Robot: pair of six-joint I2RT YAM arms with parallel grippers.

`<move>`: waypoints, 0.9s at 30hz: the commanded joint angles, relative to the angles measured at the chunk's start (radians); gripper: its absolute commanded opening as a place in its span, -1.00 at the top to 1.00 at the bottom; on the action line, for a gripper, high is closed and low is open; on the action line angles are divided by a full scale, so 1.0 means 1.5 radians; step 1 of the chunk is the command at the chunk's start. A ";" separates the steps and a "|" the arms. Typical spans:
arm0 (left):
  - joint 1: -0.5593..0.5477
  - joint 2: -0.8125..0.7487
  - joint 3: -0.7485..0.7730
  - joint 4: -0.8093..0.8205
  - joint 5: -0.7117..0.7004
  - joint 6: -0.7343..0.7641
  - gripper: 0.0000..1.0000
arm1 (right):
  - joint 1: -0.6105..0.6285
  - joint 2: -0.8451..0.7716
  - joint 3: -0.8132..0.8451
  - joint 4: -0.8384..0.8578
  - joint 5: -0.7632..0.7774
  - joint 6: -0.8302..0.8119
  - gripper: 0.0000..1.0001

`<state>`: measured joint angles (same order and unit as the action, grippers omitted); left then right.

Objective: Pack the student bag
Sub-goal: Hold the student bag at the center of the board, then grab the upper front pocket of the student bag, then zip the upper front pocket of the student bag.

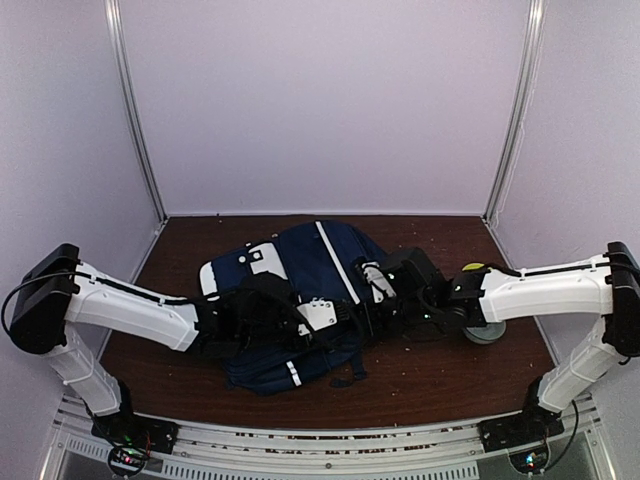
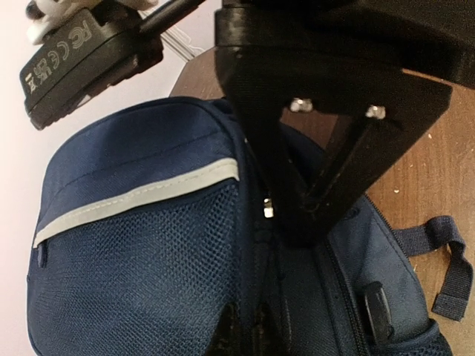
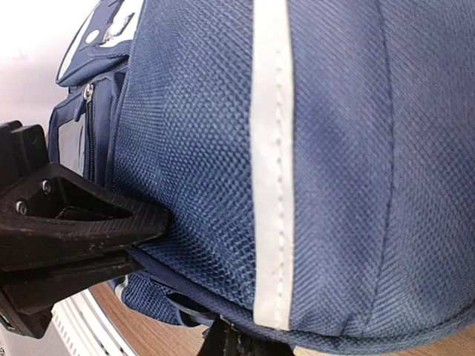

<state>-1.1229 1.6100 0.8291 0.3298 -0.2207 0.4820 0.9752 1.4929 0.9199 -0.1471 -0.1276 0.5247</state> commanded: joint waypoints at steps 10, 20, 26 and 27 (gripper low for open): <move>0.024 -0.017 -0.020 0.024 -0.025 -0.030 1.00 | -0.007 0.021 -0.017 0.013 0.014 -0.001 0.65; 0.023 -0.034 -0.030 0.014 -0.019 -0.024 1.00 | -0.024 -0.035 -0.039 -0.030 0.076 -0.010 1.00; 0.024 -0.070 -0.053 -0.034 0.012 -0.027 1.00 | -0.099 -0.082 -0.038 -0.121 0.082 -0.062 1.00; 0.024 -0.078 -0.060 -0.039 0.015 -0.029 1.00 | -0.113 -0.086 -0.037 -0.136 0.084 -0.072 1.00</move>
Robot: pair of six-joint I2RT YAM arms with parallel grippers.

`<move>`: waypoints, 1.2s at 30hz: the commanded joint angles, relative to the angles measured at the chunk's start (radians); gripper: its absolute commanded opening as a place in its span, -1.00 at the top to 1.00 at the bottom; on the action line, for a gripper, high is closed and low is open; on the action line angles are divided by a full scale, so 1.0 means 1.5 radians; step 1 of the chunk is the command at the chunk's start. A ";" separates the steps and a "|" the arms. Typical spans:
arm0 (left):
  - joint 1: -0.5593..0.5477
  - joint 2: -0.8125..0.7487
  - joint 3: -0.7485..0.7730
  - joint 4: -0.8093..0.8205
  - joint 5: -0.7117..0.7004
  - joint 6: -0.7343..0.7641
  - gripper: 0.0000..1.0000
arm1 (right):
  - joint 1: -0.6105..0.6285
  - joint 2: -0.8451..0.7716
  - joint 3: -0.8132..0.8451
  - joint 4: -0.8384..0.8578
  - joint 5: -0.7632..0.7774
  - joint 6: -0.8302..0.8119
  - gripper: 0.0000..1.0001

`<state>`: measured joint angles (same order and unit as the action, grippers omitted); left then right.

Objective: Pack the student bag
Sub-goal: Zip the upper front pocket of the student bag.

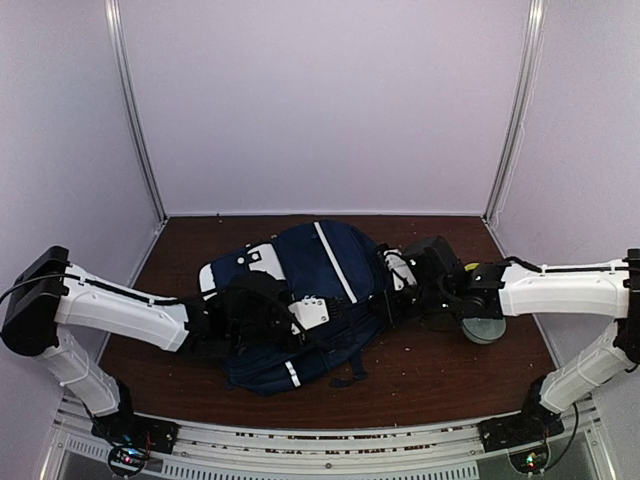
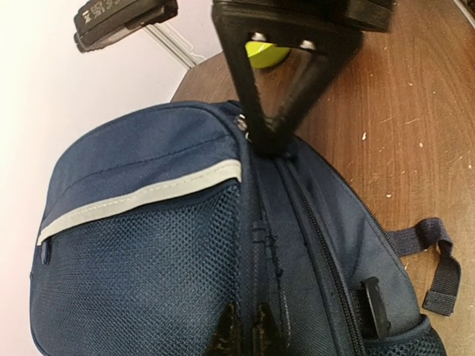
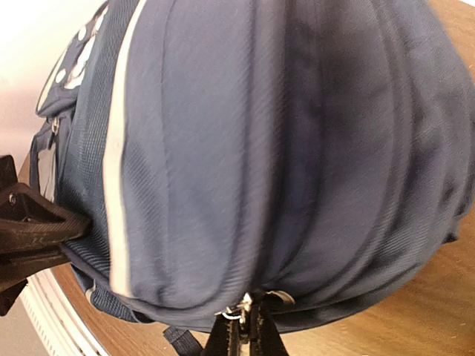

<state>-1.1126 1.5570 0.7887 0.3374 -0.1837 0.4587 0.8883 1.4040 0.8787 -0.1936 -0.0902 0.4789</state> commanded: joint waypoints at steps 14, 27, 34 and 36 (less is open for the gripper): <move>-0.077 -0.108 -0.092 -0.142 0.070 0.026 1.00 | -0.164 0.060 0.176 -0.245 0.073 -0.189 1.00; -0.009 -0.259 -0.050 -0.414 -0.240 -0.603 -0.24 | -0.143 0.127 0.115 -0.138 -0.054 -0.154 1.00; 0.011 -0.356 -0.153 -0.575 -0.212 -0.921 0.15 | -0.132 0.153 0.104 -0.113 -0.086 -0.144 1.00; 0.015 -0.365 -0.196 -0.559 -0.196 -0.972 0.16 | -0.124 0.159 0.105 -0.110 -0.090 -0.143 1.00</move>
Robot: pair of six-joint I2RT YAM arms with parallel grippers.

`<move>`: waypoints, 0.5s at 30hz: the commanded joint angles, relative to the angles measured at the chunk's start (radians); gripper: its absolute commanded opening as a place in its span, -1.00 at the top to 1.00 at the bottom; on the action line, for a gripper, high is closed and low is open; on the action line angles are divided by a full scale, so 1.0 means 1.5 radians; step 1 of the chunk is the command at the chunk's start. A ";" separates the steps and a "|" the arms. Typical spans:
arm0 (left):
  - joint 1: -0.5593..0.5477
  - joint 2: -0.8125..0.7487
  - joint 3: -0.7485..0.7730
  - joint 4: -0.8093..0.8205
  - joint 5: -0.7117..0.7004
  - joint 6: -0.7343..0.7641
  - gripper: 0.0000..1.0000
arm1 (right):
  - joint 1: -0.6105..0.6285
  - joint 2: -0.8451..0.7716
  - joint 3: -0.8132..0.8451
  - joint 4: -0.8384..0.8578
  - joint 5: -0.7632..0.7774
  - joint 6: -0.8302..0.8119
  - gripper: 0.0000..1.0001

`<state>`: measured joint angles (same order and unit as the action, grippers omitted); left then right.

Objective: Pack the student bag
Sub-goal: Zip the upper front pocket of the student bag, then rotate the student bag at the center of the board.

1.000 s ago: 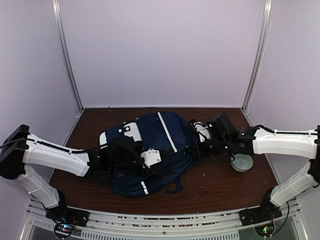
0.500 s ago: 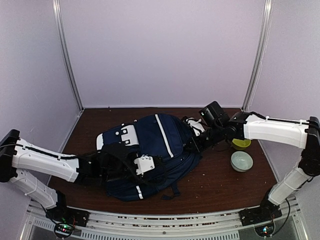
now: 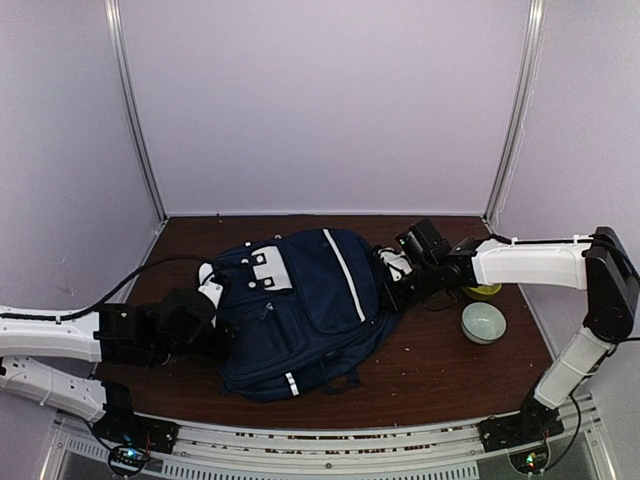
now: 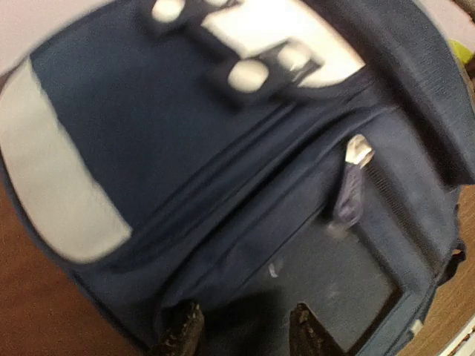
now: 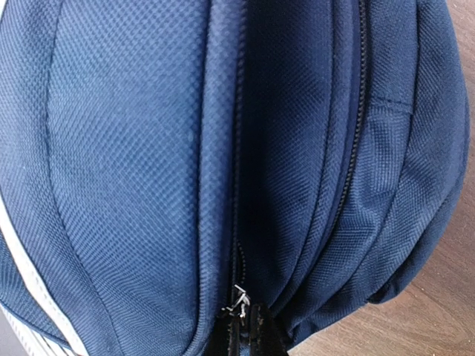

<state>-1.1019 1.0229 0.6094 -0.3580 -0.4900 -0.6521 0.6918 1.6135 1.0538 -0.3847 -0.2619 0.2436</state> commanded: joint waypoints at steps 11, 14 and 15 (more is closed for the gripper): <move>0.241 -0.022 -0.100 0.056 0.034 -0.045 -0.01 | 0.137 0.010 0.035 -0.041 -0.006 -0.005 1.00; 0.335 -0.058 -0.075 0.092 0.039 0.041 -0.02 | 0.204 0.005 0.064 -0.040 -0.041 0.009 1.00; 0.354 -0.064 -0.061 0.105 0.041 0.070 -0.02 | 0.226 0.008 0.077 -0.036 -0.060 0.011 1.00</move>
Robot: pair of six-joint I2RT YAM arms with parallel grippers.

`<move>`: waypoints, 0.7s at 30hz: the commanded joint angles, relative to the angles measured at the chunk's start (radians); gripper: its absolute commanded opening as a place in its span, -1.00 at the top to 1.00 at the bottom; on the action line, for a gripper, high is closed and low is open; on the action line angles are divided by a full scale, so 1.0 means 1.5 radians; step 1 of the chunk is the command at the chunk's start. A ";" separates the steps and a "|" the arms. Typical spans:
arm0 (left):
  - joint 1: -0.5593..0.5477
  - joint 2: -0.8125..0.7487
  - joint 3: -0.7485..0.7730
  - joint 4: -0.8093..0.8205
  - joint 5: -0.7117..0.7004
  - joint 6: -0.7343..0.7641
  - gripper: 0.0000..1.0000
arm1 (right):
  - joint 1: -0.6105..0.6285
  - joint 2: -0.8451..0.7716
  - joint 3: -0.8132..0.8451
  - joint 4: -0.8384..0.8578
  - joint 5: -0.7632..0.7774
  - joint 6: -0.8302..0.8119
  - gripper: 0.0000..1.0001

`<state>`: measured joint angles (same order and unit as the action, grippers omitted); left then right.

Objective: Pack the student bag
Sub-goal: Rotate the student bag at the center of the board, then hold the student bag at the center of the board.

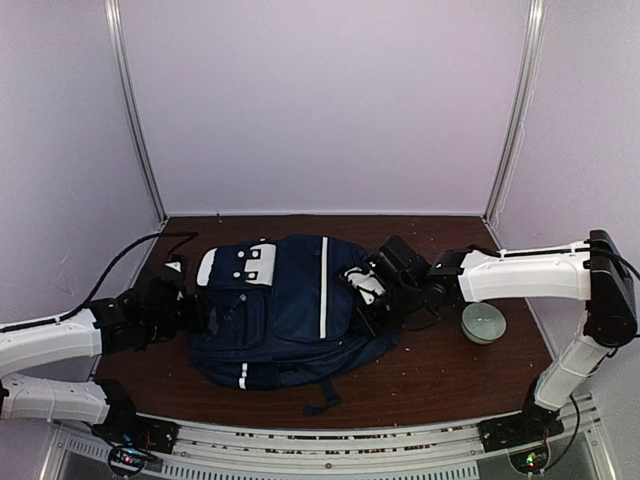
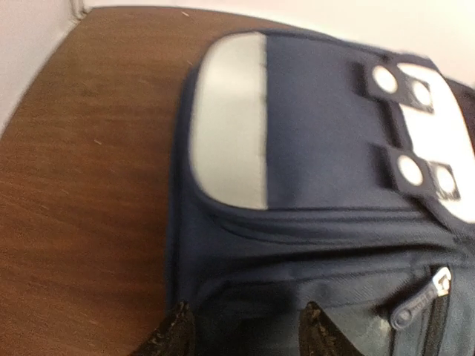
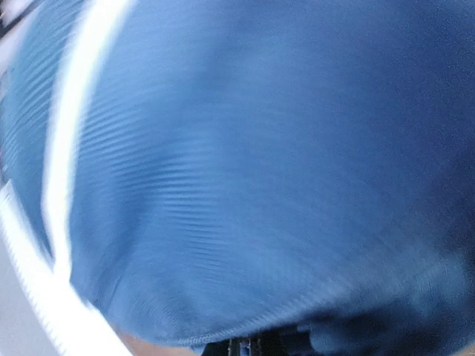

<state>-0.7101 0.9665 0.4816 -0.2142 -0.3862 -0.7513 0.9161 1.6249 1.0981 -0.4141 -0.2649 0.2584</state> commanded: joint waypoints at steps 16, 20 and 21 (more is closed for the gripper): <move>-0.254 -0.042 0.070 0.129 0.281 0.594 -0.14 | 0.126 0.088 0.102 0.090 -0.170 0.122 1.00; -0.319 -0.025 0.040 0.147 0.262 0.609 -0.31 | 0.125 0.091 0.099 0.108 -0.180 0.148 1.00; -0.335 -0.012 0.033 0.157 0.232 0.622 -0.31 | 0.125 0.089 0.096 0.117 -0.179 0.154 1.00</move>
<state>-1.1469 0.9089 0.5774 -0.0471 -0.0433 0.0727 1.1084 1.7470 1.2205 -0.3584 -0.5205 0.4343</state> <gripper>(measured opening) 0.648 0.040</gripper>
